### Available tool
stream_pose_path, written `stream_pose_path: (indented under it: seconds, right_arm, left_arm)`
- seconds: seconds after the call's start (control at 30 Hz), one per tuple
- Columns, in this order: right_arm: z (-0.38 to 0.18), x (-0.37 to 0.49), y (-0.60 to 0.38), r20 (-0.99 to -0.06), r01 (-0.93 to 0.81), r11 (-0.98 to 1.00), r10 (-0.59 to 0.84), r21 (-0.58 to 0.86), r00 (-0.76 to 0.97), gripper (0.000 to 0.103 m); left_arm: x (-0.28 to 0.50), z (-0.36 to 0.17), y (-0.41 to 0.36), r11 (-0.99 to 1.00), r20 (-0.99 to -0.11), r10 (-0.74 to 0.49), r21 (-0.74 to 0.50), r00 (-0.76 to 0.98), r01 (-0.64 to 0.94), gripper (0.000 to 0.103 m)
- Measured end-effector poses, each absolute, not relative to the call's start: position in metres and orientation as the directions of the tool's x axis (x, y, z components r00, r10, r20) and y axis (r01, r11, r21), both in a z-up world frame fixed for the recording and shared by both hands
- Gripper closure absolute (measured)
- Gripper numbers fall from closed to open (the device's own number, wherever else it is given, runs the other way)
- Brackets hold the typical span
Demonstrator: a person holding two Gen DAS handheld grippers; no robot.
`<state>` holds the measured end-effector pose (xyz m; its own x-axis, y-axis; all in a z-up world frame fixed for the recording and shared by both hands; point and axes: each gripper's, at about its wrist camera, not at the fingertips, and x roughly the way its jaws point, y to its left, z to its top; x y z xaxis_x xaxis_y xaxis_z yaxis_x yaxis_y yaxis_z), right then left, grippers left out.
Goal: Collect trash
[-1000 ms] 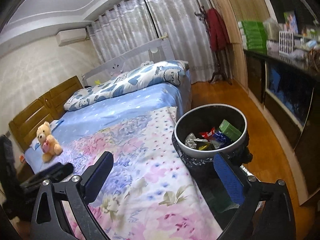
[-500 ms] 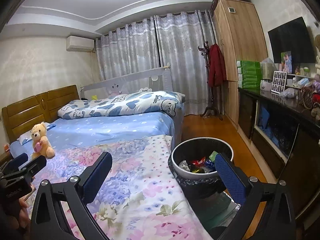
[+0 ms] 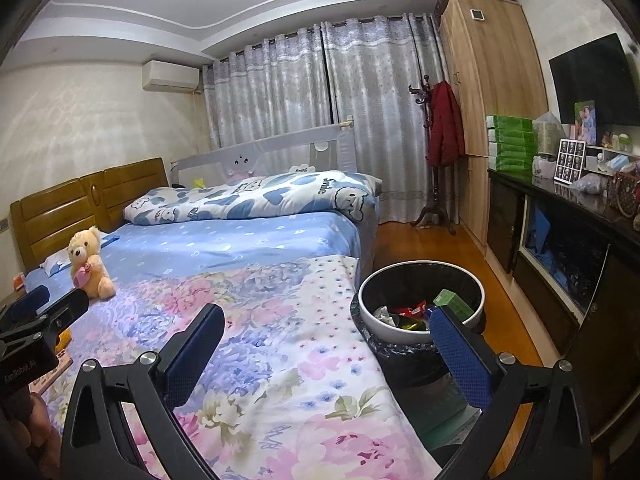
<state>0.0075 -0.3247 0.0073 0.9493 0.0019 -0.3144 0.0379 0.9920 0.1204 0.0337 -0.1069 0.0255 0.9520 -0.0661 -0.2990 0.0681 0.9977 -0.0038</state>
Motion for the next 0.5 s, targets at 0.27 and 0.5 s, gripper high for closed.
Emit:
stream_pose_path:
  seconds: [0.27,0.5]
  right_arm:
    - [0.0078,0.0085,-0.324,-0.316,0.036,0.992,0.005,0.122,0.949,0.0]
    - [0.0077,0.0067,-0.3192,-0.31,0.025,0.992,0.014,0.123,0.951,0.0]
  left_arm:
    - [0.0322,0.0258,-0.1072,0.998,-0.299,-0.062,-0.001,0.952,0.065,0.0]
    - [0.0331,0.0248,-0.1063,0.998,-0.301,-0.054,0.005,0.952,0.059,0.0]
